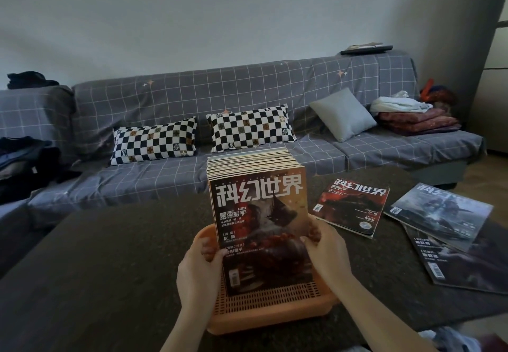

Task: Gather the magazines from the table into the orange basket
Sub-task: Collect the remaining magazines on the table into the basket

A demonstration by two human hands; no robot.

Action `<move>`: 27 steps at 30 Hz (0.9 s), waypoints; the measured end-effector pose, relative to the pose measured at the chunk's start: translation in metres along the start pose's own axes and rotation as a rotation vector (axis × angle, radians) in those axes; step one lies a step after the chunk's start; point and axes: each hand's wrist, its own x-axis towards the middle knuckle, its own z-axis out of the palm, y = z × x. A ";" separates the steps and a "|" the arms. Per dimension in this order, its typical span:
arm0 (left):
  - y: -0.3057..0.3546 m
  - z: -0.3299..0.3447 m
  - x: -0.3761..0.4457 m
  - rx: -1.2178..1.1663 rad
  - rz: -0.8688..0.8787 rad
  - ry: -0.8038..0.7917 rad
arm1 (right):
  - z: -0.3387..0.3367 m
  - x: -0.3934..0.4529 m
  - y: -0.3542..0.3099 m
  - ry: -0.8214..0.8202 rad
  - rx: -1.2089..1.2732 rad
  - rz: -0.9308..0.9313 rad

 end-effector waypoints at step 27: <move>0.022 -0.001 -0.022 0.020 0.088 -0.103 | -0.009 -0.004 0.002 -0.059 0.126 -0.026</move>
